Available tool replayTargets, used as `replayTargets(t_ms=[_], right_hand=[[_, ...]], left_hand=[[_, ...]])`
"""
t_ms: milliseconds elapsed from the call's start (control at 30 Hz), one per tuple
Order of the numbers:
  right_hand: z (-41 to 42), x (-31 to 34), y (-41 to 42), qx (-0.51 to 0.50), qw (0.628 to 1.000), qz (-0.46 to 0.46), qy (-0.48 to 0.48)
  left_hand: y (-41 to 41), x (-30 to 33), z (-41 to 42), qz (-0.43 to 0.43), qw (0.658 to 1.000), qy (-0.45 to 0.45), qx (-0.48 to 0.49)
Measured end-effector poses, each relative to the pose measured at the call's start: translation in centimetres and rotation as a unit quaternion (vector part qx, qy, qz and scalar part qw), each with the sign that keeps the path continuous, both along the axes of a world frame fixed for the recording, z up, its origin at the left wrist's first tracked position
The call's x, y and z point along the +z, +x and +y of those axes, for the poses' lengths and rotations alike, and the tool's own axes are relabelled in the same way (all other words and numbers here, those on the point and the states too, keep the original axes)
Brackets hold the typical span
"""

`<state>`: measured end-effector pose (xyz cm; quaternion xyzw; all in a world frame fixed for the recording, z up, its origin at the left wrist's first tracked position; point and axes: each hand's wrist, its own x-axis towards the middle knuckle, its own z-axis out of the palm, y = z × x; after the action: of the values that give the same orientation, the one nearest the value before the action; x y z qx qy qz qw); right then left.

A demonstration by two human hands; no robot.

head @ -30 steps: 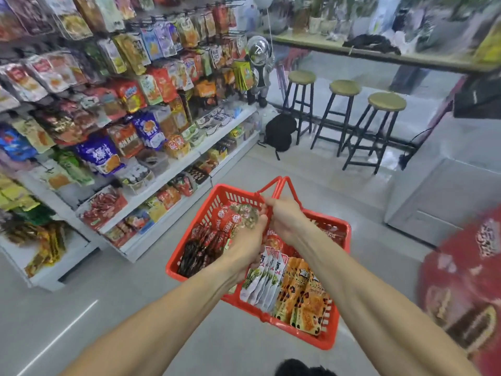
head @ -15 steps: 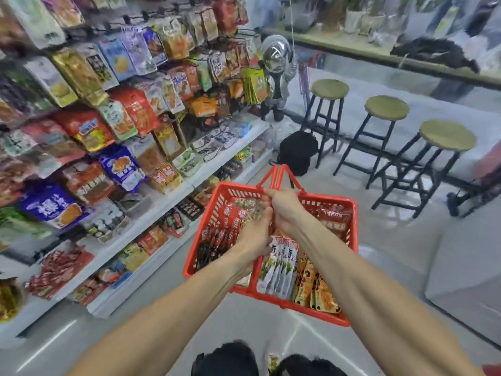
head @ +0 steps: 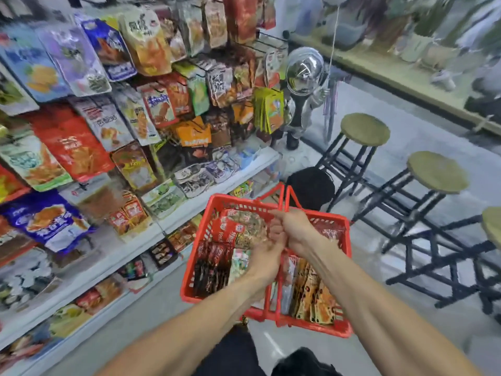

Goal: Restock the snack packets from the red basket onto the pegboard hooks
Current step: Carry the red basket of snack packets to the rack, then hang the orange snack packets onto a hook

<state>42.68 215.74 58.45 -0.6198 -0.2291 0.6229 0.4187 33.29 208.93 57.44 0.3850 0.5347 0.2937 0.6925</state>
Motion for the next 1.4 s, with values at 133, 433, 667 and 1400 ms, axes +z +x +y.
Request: replayTargets(t_ms=[133, 433, 667, 1400], right_hand=[[8.1, -2.1, 2.7, 0.063, 0.998, 0.000, -0.026], [26.2, -13.0, 8.5, 0.214, 0.975, -0.011, -0.056], [35.6, -29.0, 11.9, 0.363, 0.925, -0.004, -0.116], [48.8, -59.8, 12.4, 0.413, 0.890, 0.031, -0.192]], left_hand=[[3.1, -2.4, 8.0, 0.040, 0.999, -0.031, 0.005], [9.7, -12.2, 24.4, 0.032, 0.988, -0.121, 0.091], [14.8, -26.9, 32.2, 0.077, 0.956, -0.193, 0.206], [15.8, -57.8, 43.5, -0.025, 0.931, -0.256, 0.259]])
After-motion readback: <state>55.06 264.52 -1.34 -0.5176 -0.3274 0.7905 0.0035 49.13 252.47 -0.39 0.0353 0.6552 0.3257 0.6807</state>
